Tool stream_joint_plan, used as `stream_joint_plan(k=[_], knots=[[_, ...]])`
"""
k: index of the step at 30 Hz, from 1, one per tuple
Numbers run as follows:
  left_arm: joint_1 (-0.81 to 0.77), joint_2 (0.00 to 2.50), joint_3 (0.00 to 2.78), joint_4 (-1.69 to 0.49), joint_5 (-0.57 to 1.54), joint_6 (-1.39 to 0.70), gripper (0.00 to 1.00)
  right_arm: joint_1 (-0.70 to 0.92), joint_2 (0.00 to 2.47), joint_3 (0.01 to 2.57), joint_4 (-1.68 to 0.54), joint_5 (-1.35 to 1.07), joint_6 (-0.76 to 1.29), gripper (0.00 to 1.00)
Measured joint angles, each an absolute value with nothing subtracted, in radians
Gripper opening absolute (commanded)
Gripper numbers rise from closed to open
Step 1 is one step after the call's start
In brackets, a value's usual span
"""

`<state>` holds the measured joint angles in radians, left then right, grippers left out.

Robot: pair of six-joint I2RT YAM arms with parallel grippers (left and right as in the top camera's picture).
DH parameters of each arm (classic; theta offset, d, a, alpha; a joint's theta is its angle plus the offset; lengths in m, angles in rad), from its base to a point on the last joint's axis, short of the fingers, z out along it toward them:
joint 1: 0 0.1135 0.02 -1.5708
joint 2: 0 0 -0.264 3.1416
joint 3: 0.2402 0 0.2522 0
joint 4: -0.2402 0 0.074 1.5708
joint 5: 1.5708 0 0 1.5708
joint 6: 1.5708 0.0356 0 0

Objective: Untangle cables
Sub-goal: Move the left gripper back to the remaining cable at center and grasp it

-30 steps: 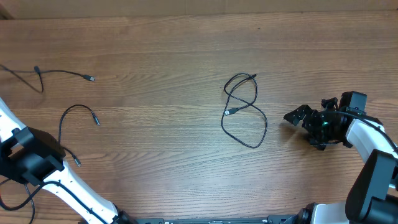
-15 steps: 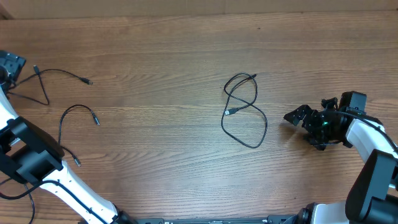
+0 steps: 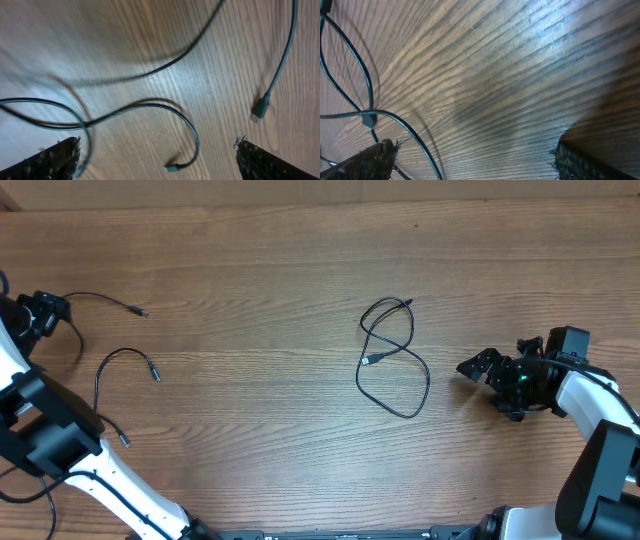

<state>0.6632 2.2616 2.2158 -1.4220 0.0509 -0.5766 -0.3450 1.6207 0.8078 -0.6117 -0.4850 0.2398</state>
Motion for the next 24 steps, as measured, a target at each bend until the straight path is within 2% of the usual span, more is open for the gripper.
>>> stream_joint_plan(k=[7, 14, 19, 24], knots=[[0.663, 2.02, 2.216, -1.403, -0.042, -0.576, 1.0, -0.345, 1.621, 0.808, -0.569, -0.463, 0.239, 1.0], [0.618, 1.908, 2.23, -1.455, 0.064, -0.516, 1.0, -0.345, 1.621, 0.808, -0.568, -0.46, 0.239, 1.0], [0.455, 1.919, 2.23, -1.467, 0.096, -0.443, 1.0, -0.345, 1.621, 0.808, -0.567, -0.459, 0.239, 1.0], [0.194, 1.921, 2.23, -1.457, 0.11, -0.358, 0.99, -0.345, 1.621, 0.808, -0.568, -0.459, 0.239, 1.0]])
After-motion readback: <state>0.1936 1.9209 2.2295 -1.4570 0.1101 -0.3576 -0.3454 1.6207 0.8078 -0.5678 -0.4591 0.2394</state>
